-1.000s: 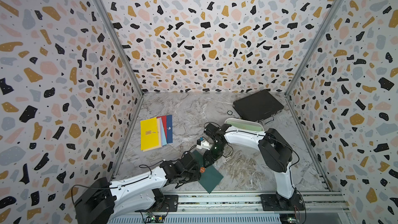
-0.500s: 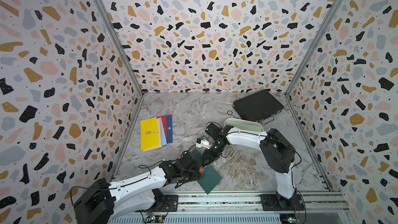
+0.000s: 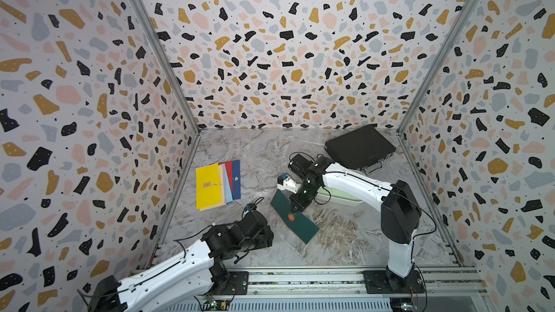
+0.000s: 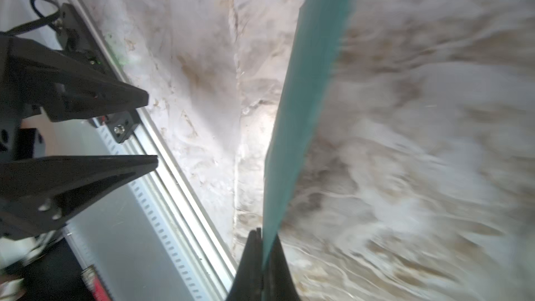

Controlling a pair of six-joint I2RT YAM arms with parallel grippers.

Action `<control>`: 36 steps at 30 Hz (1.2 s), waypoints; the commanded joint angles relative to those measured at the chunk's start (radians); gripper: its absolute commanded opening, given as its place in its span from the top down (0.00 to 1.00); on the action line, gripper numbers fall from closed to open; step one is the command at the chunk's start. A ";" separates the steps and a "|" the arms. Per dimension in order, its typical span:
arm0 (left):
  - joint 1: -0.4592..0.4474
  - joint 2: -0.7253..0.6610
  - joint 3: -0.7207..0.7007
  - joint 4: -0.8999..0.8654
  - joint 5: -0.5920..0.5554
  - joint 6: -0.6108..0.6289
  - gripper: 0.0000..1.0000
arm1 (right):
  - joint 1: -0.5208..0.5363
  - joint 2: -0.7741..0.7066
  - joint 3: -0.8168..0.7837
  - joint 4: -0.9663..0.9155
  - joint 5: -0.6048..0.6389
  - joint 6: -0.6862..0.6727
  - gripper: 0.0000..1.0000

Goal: Put the sealed envelopes into the storage box
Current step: Pick up the envelope from the center of the board, then place the envelope in the storage box.

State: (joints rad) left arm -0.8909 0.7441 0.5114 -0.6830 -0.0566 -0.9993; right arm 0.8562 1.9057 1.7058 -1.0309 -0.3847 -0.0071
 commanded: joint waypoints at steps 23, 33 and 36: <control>0.035 0.057 0.039 -0.048 -0.019 0.149 0.31 | -0.305 -0.074 0.161 -0.326 0.474 -0.752 1.00; 0.044 0.052 0.028 -0.044 0.000 0.151 0.31 | -0.338 0.000 0.155 -0.321 0.408 -0.791 1.00; 0.043 0.046 0.027 -0.044 0.005 0.149 0.31 | -0.348 0.013 0.152 -0.322 0.398 -0.793 1.00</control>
State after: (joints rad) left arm -0.8528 0.8009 0.5373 -0.7368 -0.0608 -0.8646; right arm 0.5194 1.9133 1.8561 -1.3331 0.0402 -0.7826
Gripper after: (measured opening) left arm 0.690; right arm 0.046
